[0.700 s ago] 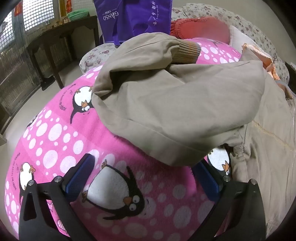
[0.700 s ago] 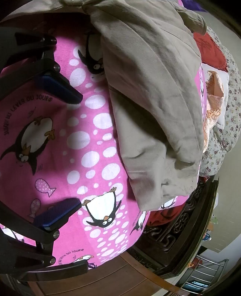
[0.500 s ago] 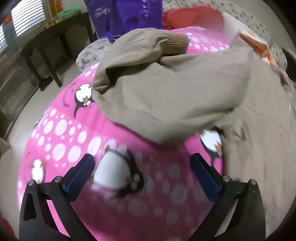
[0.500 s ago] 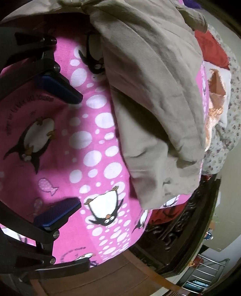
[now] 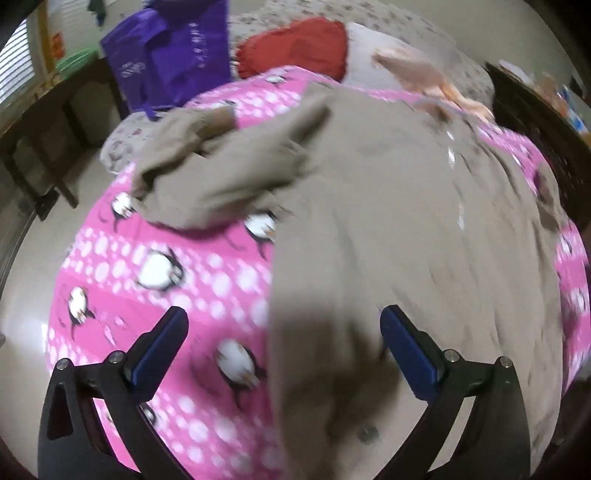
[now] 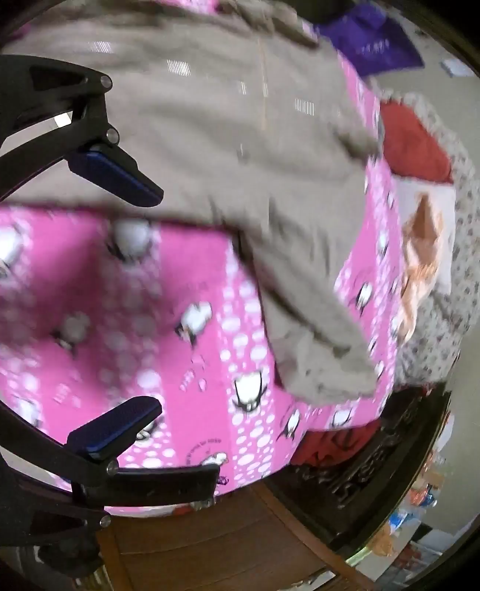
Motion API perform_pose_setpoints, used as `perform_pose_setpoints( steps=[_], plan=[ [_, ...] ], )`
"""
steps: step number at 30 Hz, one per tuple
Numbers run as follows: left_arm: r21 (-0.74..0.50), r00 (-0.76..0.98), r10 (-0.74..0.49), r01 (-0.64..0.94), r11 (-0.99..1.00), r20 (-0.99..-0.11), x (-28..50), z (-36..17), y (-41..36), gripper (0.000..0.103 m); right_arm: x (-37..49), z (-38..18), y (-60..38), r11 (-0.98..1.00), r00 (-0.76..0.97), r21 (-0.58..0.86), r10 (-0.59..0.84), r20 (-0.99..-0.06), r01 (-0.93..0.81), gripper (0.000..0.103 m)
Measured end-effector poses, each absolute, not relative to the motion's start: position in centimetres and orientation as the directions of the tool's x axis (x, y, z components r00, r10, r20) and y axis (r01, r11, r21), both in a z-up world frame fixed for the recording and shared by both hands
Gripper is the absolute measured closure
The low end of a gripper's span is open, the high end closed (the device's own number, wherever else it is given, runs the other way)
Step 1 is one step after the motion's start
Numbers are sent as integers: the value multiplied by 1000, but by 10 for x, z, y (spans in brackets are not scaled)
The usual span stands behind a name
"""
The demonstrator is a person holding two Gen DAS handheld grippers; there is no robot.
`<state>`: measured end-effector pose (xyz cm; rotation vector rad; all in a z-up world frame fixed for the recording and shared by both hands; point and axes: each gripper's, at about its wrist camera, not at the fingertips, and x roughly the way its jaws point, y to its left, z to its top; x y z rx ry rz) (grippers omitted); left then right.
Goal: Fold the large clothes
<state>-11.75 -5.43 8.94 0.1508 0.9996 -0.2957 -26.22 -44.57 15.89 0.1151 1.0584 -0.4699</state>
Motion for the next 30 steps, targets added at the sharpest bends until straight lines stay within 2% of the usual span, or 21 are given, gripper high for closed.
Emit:
perform_pose_setpoints(
  steps=[6,9,14,21,30],
  plan=[
    [55,474,-124,345,937,-872,-132,66,-60,0,-260,191,-384,954,488,-27,-177,-855,298,0],
    [60,480,-105,315,947,-871,-134,58,-56,0,-252,190,-358,970,536,39,-98,-838,238,0],
    [63,522,-114,310,949,-845,-137,75,-57,0,-227,175,-322,975,577,104,-29,-816,196,0],
    [71,579,-130,312,947,-805,-123,117,-66,0,-196,166,-298,977,595,91,-44,-803,195,0],
    [47,603,-139,282,958,-786,-99,129,-70,0,-171,162,-285,973,599,117,-27,-800,200,0]
  ],
)
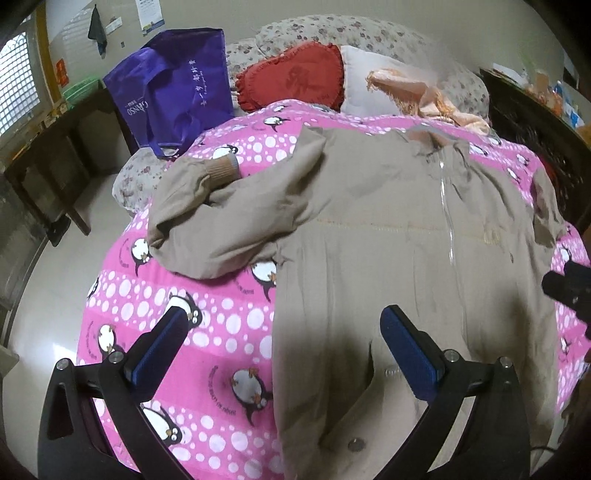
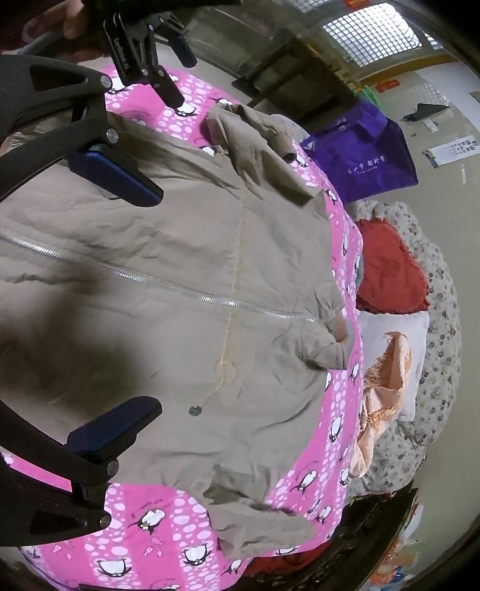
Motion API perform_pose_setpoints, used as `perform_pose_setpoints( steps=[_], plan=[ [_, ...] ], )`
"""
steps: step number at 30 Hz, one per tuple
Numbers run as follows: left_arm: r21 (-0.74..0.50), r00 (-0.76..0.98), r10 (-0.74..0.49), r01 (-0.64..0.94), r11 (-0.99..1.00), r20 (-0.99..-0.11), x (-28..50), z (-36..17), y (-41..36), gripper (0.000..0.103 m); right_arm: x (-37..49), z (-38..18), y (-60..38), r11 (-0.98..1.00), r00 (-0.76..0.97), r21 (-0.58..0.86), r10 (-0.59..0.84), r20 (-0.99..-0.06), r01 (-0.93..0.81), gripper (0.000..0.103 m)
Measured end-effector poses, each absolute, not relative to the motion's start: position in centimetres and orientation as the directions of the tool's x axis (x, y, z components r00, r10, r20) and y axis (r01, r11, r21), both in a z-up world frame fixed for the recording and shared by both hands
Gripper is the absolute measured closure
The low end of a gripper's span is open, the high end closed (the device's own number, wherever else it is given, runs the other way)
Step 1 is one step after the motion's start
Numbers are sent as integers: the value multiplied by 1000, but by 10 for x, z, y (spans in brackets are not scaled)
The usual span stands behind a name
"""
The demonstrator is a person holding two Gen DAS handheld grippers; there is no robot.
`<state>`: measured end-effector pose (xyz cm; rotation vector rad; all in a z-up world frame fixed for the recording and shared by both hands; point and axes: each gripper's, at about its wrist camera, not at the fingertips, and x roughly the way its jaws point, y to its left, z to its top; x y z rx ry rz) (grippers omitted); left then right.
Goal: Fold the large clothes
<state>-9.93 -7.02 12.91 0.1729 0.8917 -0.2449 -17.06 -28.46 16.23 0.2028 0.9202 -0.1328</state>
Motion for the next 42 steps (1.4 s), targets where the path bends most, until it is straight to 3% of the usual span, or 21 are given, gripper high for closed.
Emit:
perform_pose_setpoints(
  steps=[42],
  plan=[
    [56,583,-107,254,966,-806,-62,112,-78,0,-133,135,-285,966,549,65,-87,-831,252,0]
  ],
)
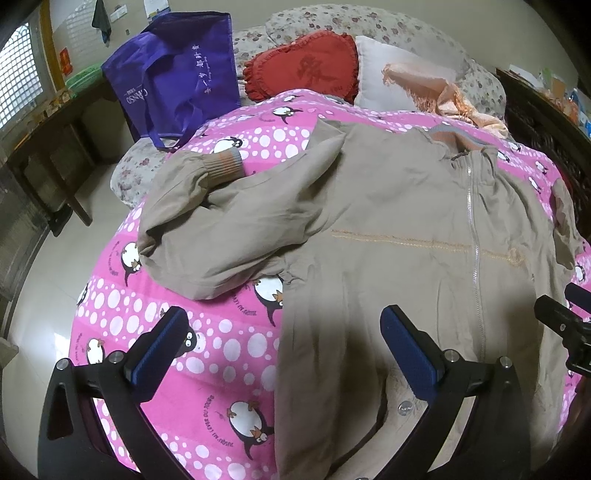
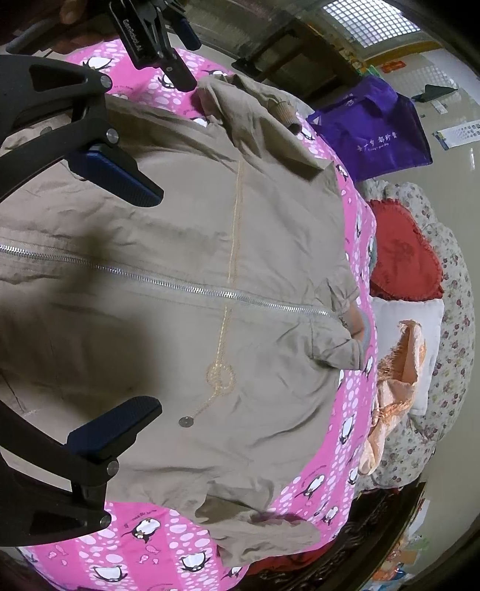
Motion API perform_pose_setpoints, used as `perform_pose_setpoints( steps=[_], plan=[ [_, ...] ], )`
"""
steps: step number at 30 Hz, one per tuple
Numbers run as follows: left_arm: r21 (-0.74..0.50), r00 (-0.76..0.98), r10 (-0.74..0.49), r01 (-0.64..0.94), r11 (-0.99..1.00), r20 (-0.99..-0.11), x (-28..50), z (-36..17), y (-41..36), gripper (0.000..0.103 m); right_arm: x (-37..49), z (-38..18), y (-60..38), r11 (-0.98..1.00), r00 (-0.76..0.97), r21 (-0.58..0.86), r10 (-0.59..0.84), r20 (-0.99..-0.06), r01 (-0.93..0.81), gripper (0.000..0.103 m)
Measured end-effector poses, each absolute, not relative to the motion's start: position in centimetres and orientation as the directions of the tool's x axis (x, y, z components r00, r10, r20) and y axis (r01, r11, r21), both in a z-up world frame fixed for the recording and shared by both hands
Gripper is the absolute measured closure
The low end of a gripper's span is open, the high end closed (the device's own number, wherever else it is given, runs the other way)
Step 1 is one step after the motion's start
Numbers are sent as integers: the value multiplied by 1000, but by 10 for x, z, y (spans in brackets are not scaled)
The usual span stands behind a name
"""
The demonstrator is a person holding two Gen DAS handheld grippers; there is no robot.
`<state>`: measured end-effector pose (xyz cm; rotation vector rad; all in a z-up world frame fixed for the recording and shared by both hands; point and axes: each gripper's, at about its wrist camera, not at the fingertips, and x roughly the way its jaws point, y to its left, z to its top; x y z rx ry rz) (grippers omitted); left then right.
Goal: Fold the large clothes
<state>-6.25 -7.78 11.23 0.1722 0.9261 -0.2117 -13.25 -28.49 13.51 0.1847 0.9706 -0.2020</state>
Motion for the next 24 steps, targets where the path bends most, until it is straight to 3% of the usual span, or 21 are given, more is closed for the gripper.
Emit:
perform_pose_setpoints(
  steps=[24],
  plan=[
    [58,570,-93,241,969,-817,-56,105,-78,0,-130,127,-292,959,531,63,-97,-842,276,0]
  ],
)
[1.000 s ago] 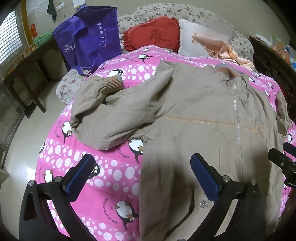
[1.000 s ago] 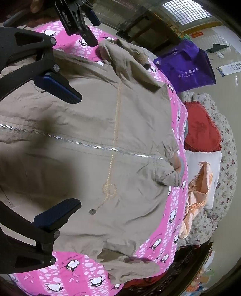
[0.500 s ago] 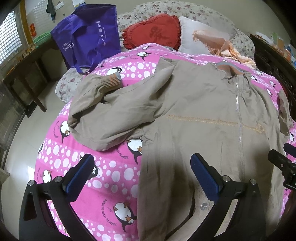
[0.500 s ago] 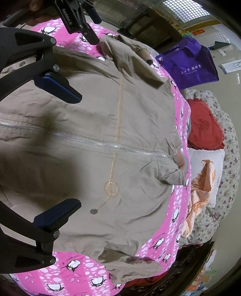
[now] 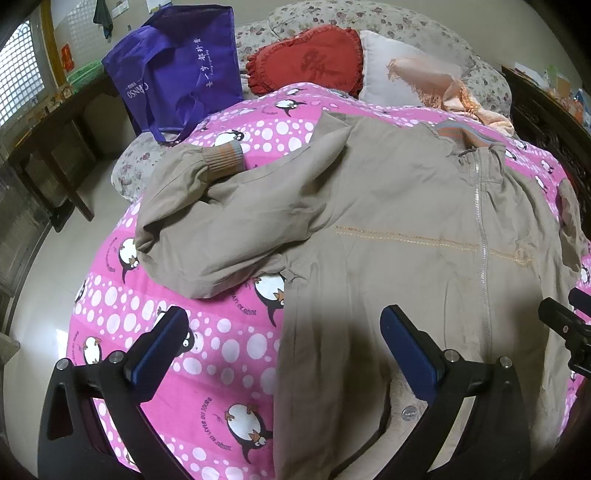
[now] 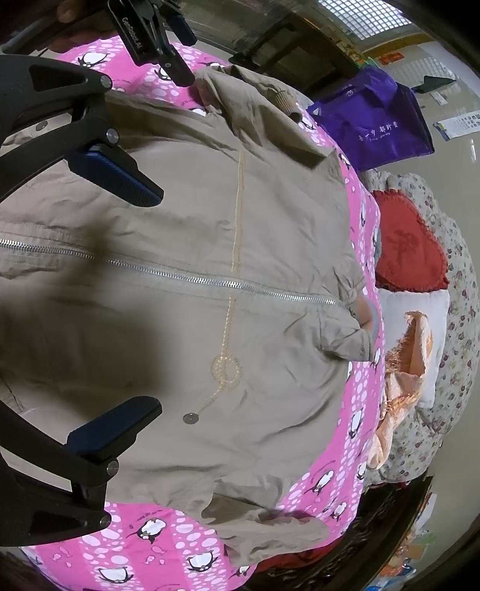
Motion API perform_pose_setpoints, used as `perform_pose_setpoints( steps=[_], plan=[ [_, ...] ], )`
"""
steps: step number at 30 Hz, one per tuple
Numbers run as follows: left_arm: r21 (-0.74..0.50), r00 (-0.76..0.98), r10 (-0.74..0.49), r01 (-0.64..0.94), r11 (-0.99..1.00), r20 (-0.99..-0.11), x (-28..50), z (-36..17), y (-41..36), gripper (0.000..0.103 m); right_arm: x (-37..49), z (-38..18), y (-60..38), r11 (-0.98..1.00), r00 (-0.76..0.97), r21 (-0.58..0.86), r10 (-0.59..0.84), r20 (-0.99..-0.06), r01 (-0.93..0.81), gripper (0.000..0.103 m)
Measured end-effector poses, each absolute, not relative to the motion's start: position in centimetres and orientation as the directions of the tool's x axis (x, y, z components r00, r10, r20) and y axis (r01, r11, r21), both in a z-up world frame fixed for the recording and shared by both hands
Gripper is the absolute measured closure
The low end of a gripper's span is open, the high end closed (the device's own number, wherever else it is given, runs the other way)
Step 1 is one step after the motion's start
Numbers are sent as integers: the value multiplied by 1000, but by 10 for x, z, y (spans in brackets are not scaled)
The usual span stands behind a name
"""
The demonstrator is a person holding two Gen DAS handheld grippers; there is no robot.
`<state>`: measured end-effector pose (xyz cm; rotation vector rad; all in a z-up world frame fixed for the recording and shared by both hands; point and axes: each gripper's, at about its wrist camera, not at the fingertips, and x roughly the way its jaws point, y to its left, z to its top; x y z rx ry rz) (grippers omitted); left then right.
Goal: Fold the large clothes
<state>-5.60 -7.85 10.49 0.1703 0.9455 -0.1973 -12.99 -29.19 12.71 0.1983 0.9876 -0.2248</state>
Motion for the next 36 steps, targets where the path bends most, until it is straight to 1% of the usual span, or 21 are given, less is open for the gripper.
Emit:
perform_pose_setpoints(
  steps=[10,19,25,28,34,36],
  plan=[
    [67,571,-81,234,970,-817,-55,105,-78,0,-128,125,-291,961,527,64,-92,-845,271,0],
    [54,578,-45,152,987,-815,-29,108,-49,0,-125,122,-293,959,519,72,-85,-851,276,0],
    [60,578,-32,140,988,-816,-21,107,-39,0,-123,120,-294,960,514,66,-88,-853,273,0],
    [85,598,-5,123,989,-801,-9,111,-30,0,-123,118,-295,960,510,70,-82,-856,272,0],
    [182,617,87,93,979,-782,32,102,-8,0,-123,116,-296,959,502,92,-59,-863,270,0],
    [186,609,102,76,980,-787,48,97,-2,0,-122,115,-295,958,501,100,-49,-864,267,0]
  ],
)
